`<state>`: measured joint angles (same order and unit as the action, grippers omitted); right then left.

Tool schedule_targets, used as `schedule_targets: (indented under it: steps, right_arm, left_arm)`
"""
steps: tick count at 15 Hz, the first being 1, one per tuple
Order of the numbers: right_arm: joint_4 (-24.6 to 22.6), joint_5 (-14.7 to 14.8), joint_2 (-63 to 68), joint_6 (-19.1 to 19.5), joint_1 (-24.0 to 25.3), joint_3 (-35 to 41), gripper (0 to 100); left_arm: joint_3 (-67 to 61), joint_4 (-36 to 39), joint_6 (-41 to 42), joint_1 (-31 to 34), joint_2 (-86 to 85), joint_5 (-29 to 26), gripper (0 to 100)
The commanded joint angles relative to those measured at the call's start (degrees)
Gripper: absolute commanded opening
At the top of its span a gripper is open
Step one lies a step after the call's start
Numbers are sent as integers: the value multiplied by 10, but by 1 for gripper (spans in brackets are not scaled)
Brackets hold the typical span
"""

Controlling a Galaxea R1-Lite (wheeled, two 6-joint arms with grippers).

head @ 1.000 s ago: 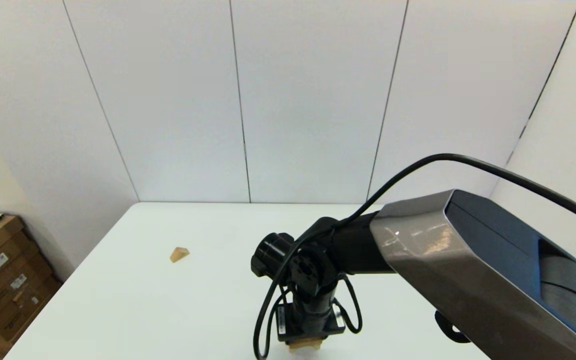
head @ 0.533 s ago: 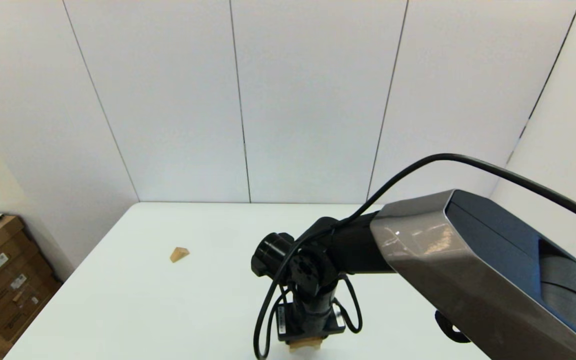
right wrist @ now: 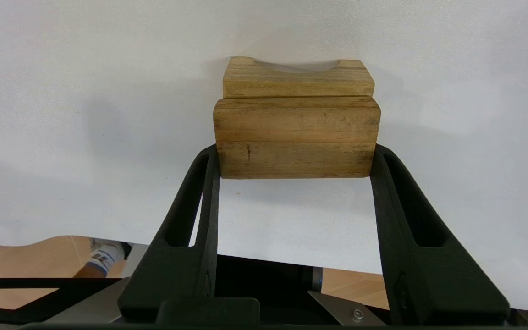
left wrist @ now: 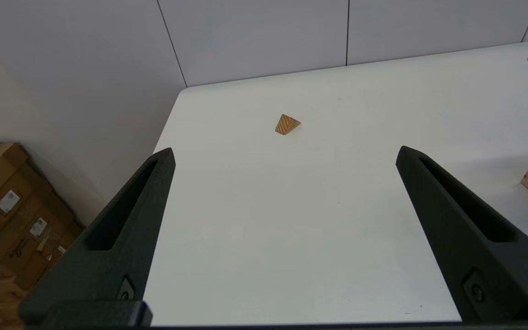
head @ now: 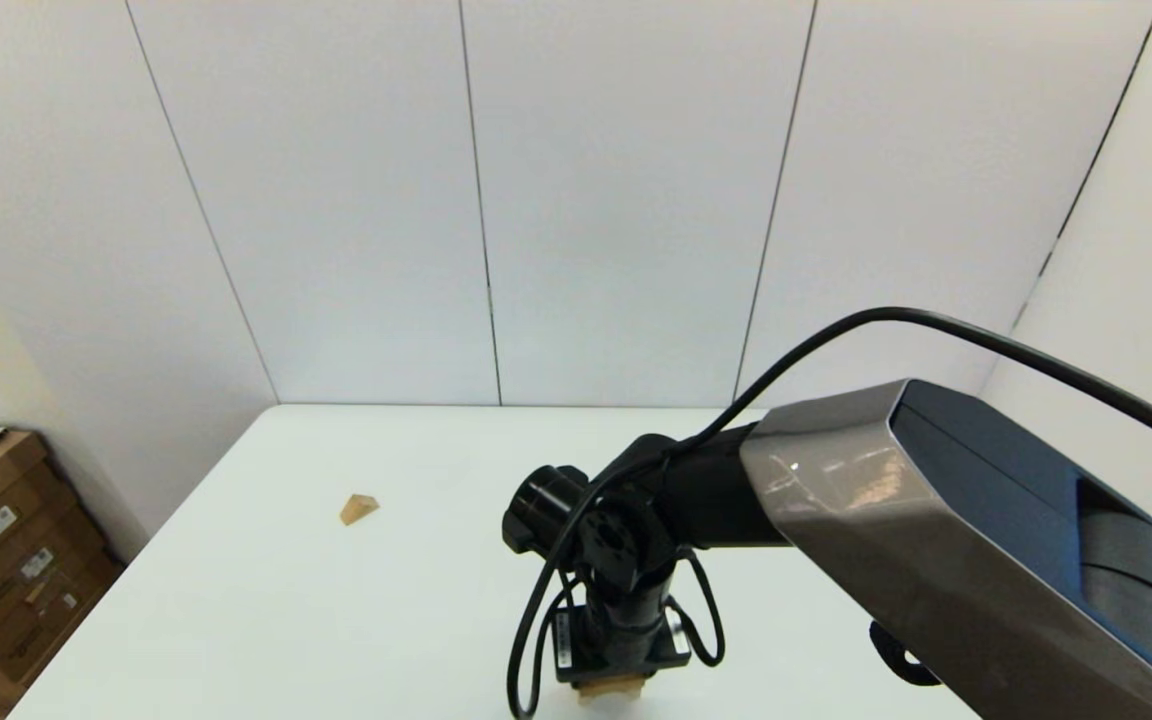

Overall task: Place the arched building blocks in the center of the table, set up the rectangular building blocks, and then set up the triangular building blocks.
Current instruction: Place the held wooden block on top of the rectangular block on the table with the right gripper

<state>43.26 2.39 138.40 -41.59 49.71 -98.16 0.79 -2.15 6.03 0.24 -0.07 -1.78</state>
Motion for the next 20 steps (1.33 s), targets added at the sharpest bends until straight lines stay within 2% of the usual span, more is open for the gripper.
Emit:
schedule_targets:
  steps: [1,20]
  right_arm:
    - [2,4,-1,-2,0,0,0]
    - [-1,4,2,-2,1,0,0]
  left_arm:
    - [0,0,0,0,1,0,100]
    - [0,0,0,0,1,0,100]
